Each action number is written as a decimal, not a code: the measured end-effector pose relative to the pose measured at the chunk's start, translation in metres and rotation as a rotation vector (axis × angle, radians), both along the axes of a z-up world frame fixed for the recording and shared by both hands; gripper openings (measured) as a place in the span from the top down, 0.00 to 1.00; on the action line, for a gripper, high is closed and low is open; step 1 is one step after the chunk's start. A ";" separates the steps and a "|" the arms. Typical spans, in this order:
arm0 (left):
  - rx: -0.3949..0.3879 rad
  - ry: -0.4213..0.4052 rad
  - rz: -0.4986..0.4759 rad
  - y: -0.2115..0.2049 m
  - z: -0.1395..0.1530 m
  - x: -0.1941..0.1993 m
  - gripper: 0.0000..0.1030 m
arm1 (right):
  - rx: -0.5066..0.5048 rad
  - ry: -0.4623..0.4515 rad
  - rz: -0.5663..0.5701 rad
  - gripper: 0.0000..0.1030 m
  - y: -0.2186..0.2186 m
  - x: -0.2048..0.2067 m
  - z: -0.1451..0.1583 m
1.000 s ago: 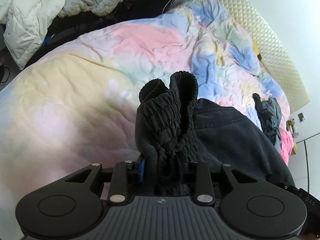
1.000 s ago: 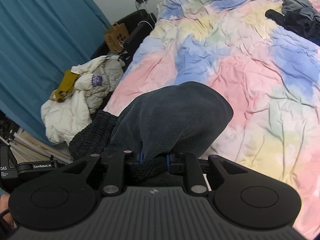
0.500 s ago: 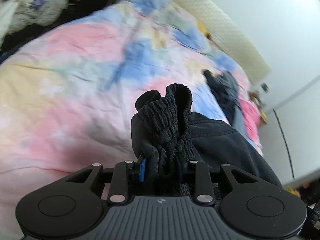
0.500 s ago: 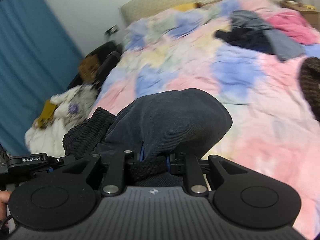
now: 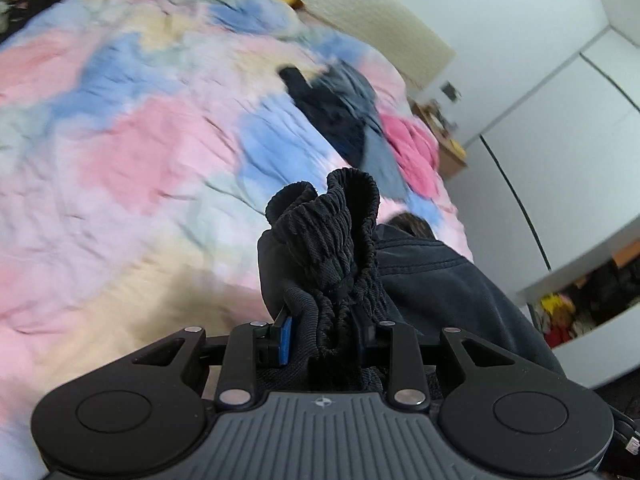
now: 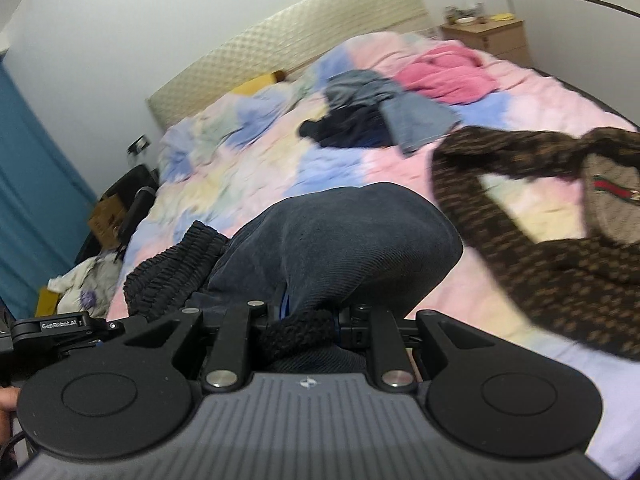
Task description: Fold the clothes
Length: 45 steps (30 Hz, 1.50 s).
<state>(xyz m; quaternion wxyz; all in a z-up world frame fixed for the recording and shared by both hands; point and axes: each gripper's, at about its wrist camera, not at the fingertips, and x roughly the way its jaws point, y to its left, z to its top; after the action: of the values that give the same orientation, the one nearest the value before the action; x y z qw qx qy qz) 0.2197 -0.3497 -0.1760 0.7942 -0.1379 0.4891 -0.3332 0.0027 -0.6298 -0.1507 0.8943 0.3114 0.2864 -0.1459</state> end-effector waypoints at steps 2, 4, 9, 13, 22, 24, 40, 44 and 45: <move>0.006 0.006 -0.029 -0.043 -0.008 -0.011 0.71 | 0.007 0.001 -0.026 0.81 -0.034 -0.018 -0.006; 0.010 0.011 -0.057 -0.087 -0.017 -0.023 0.71 | 0.013 -0.002 -0.061 0.81 -0.068 -0.036 -0.017; 0.019 0.027 -0.127 -0.192 -0.049 -0.052 0.71 | 0.027 -0.008 -0.155 0.81 -0.146 -0.081 -0.045; 0.040 0.035 -0.188 -0.266 -0.080 -0.067 0.71 | 0.038 0.003 -0.227 0.81 -0.195 -0.114 -0.073; 0.137 0.072 -0.282 -0.345 -0.160 -0.074 0.70 | 0.138 0.067 -0.347 0.80 -0.248 -0.152 -0.160; 0.164 0.100 -0.295 -0.347 -0.175 -0.070 0.69 | 0.199 0.071 -0.394 0.78 -0.248 -0.158 -0.186; 0.322 0.050 -0.371 -0.327 -0.166 -0.069 0.31 | 0.250 0.197 -0.470 0.56 -0.229 -0.155 -0.206; 0.319 -0.013 -0.367 -0.318 -0.136 -0.071 0.23 | 0.216 0.200 -0.493 0.51 -0.222 -0.158 -0.182; 0.318 -0.025 -0.366 -0.316 -0.129 -0.071 0.22 | 0.206 0.199 -0.500 0.51 -0.220 -0.160 -0.175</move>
<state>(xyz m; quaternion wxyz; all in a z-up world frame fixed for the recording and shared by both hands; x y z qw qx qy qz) 0.1483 -0.6660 -0.3053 0.7384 0.0840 0.5422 -0.3920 -0.1572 -0.8499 -0.3256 0.7618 0.4456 0.3002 -0.3619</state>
